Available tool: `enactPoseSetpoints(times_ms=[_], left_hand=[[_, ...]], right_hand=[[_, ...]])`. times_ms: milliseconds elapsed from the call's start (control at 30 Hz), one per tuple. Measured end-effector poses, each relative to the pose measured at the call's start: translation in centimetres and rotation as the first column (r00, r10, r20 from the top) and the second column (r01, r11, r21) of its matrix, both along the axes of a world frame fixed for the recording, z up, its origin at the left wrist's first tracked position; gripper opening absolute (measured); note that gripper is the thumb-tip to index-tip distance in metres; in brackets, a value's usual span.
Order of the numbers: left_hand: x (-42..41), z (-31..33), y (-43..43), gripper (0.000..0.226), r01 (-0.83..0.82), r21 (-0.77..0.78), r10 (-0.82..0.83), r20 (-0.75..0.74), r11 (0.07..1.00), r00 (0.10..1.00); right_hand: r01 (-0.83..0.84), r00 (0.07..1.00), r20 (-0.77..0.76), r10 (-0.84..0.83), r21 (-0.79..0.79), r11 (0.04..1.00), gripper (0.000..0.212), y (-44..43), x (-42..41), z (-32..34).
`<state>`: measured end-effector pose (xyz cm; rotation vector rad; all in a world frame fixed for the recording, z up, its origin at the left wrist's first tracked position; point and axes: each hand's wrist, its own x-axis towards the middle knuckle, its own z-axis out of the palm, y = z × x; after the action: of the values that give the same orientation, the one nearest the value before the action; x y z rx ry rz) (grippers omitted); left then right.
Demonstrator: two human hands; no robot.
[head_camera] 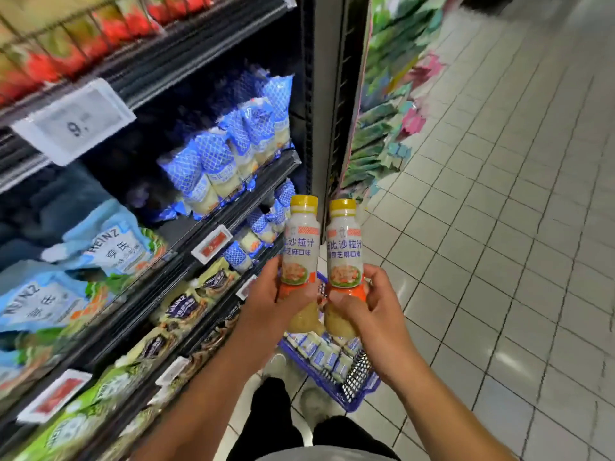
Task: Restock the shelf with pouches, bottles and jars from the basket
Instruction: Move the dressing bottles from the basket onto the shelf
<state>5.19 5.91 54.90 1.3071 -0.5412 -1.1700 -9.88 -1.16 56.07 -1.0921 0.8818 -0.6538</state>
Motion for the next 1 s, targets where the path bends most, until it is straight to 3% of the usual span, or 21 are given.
enactPoseSetpoints(times_ms=[200, 433, 733, 1000], left_hand=[[0.2, 1.9, 7.4, 0.043, -0.336, -0.051, 0.334, -0.044, 0.941, 0.942], [0.1, 4.4, 17.7, 0.035, -0.658, -0.106, 0.664, 0.023, 0.745, 0.748], [-2.4, 6.3, 34.0, 0.048, -0.865, -0.158, 0.879, 0.056, 0.477, 0.474], [-6.7, 7.5, 49.5, 0.033, -0.932, -0.185, 0.949, 0.115, 0.311, 0.294]], right_hand=[[-0.284, 0.956, 0.04, 0.289, -0.093, 0.954, 0.04, 3.1, 2.8, 1.9], [-0.552, 0.82, 0.061, 0.57, -0.182, 0.814, 0.043, 10.7, 7.7, 3.7], [-0.756, 0.623, 0.081, 0.778, -0.191, 0.626, 0.043, 25.5, 10.9, 5.2], [-0.884, 0.429, 0.061, 0.901, -0.179, 0.433, 0.047, 40.7, 9.9, 6.7]])
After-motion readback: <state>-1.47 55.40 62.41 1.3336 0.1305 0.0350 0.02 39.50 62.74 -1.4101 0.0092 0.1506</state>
